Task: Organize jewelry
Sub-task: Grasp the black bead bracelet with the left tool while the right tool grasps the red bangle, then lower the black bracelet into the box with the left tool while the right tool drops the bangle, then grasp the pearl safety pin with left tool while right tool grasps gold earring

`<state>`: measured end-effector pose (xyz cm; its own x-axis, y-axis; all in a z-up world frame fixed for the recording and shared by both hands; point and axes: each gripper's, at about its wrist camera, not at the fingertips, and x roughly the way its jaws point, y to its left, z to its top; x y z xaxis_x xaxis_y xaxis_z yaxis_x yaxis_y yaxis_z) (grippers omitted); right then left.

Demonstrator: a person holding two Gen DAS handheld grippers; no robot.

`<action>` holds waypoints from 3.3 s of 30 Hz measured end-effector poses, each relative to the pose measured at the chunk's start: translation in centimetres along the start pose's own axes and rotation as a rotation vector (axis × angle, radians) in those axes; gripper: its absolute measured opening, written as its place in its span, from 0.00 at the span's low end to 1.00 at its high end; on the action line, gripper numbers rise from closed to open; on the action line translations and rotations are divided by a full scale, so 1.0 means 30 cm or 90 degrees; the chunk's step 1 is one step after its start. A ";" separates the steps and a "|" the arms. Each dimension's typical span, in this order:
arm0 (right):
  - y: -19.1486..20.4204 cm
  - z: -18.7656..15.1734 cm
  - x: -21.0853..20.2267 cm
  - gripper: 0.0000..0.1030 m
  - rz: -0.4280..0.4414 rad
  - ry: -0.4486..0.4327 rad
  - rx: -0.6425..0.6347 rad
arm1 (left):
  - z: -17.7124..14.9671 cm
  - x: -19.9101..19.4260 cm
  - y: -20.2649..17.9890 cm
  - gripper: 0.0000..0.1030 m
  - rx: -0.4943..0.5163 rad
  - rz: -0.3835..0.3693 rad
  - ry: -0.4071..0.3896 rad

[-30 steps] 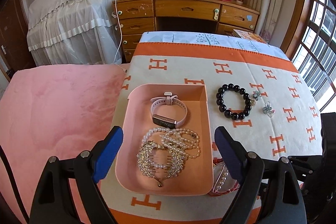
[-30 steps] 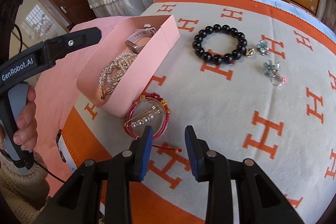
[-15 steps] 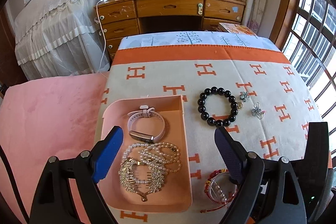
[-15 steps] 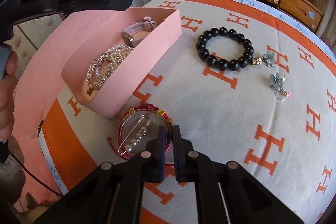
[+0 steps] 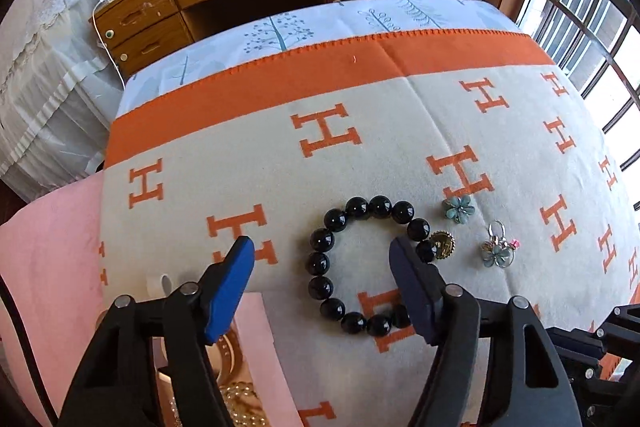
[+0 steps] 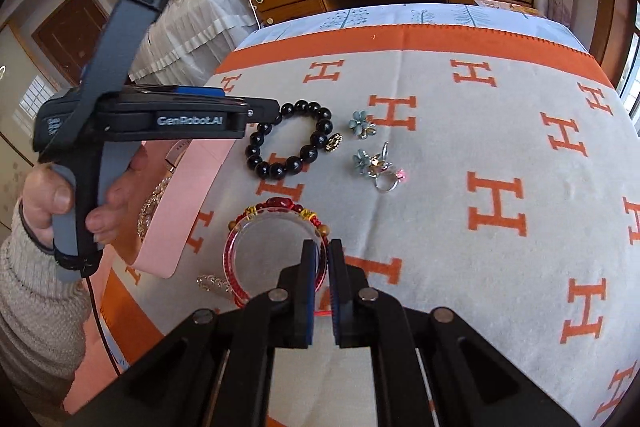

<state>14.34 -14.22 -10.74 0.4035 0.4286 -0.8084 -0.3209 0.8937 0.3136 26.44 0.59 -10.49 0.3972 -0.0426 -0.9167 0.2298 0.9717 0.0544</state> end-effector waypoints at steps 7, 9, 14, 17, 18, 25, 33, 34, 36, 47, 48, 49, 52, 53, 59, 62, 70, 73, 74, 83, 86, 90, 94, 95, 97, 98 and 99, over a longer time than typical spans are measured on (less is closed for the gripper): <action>-0.030 0.016 0.021 0.06 0.016 0.009 0.018 | 0.001 0.074 -0.015 0.64 0.004 0.029 0.022; -0.036 0.019 0.033 0.06 0.022 0.014 0.026 | 0.003 0.082 -0.022 0.64 0.010 0.043 0.022; -0.050 0.015 0.047 0.06 0.018 0.035 0.035 | 0.018 0.106 -0.044 0.38 0.011 0.002 0.041; -0.047 0.014 0.048 0.06 0.011 0.046 0.036 | 0.021 0.109 -0.044 0.37 0.008 -0.004 0.040; -0.045 0.013 0.044 0.06 0.009 0.046 0.035 | 0.018 0.107 -0.045 0.36 0.009 -0.005 0.039; -0.025 0.014 0.001 0.06 -0.001 0.028 0.039 | -0.044 0.070 -0.038 0.12 -0.056 -0.064 0.026; 0.022 0.027 -0.095 0.06 -0.014 -0.019 0.032 | -0.145 -0.153 -0.045 0.12 -0.121 -0.117 -0.080; 0.030 0.029 -0.109 0.06 -0.014 -0.025 0.029 | -0.160 -0.196 -0.041 0.12 -0.128 -0.123 -0.099; 0.053 0.032 -0.139 0.06 -0.013 -0.039 0.023 | -0.188 -0.267 -0.029 0.12 -0.138 -0.131 -0.128; 0.225 0.115 -0.324 0.06 0.009 -0.137 -0.032 | -0.350 -0.597 0.117 0.12 -0.199 -0.069 -0.256; 0.246 0.123 -0.337 0.06 0.011 -0.147 -0.039 | -0.367 -0.610 0.130 0.12 -0.203 -0.064 -0.259; 0.264 0.130 -0.346 0.06 0.013 -0.155 -0.045 | -0.387 -0.623 0.139 0.12 -0.208 -0.057 -0.262; 0.320 0.154 -0.355 0.06 0.021 -0.171 -0.060 | -0.437 -0.639 0.165 0.12 -0.221 -0.034 -0.263; 0.335 0.162 -0.354 0.06 0.023 -0.175 -0.063 | -0.457 -0.645 0.174 0.12 -0.227 -0.026 -0.264; 0.413 0.205 -0.292 0.06 0.044 -0.186 -0.065 | -0.562 -0.619 0.258 0.12 -0.270 -0.006 -0.250; 0.450 0.223 -0.237 0.06 0.058 -0.181 -0.063 | -0.606 -0.584 0.289 0.12 -0.285 -0.010 -0.237; 0.538 0.263 -0.028 0.06 0.077 -0.129 -0.062 | -0.706 -0.449 0.384 0.12 -0.322 -0.130 -0.225; 0.554 0.263 0.045 0.06 0.079 -0.102 -0.063 | -0.721 -0.424 0.399 0.12 -0.326 -0.154 -0.231; 0.557 0.261 0.068 0.06 0.078 -0.094 -0.064 | -0.723 -0.420 0.400 0.12 -0.326 -0.162 -0.235; 0.541 0.248 0.230 0.07 0.074 0.005 -0.059 | -0.704 -0.331 0.403 0.19 -0.337 -0.135 -0.202; 0.513 0.231 0.227 0.07 0.073 0.011 -0.055 | -0.706 -0.303 0.400 0.52 -0.344 -0.106 -0.195; 0.463 0.193 0.182 0.07 0.079 0.008 -0.058 | -0.703 -0.307 0.387 0.65 -0.337 -0.069 -0.206; 0.391 0.144 0.135 0.08 0.076 0.018 -0.068 | -0.699 -0.335 0.367 0.68 -0.329 -0.055 -0.217; 0.372 0.132 0.123 0.08 0.069 0.019 -0.071 | -0.700 -0.344 0.362 0.71 -0.328 -0.051 -0.220; 0.330 0.111 0.098 0.08 0.053 0.017 -0.072 | -0.700 -0.370 0.348 0.72 -0.325 -0.042 -0.230; 0.304 0.102 0.083 0.08 0.046 0.014 -0.067 | -0.698 -0.383 0.341 0.73 -0.323 -0.040 -0.236; 0.279 0.099 0.071 0.08 0.041 0.012 -0.060 | -0.696 -0.398 0.331 0.73 -0.318 -0.039 -0.241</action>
<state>15.07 -5.43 -8.35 0.3634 0.4813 -0.7977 -0.4247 0.8476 0.3180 5.43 15.62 -7.26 0.7046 -0.0924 -0.7035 -0.1442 0.9522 -0.2695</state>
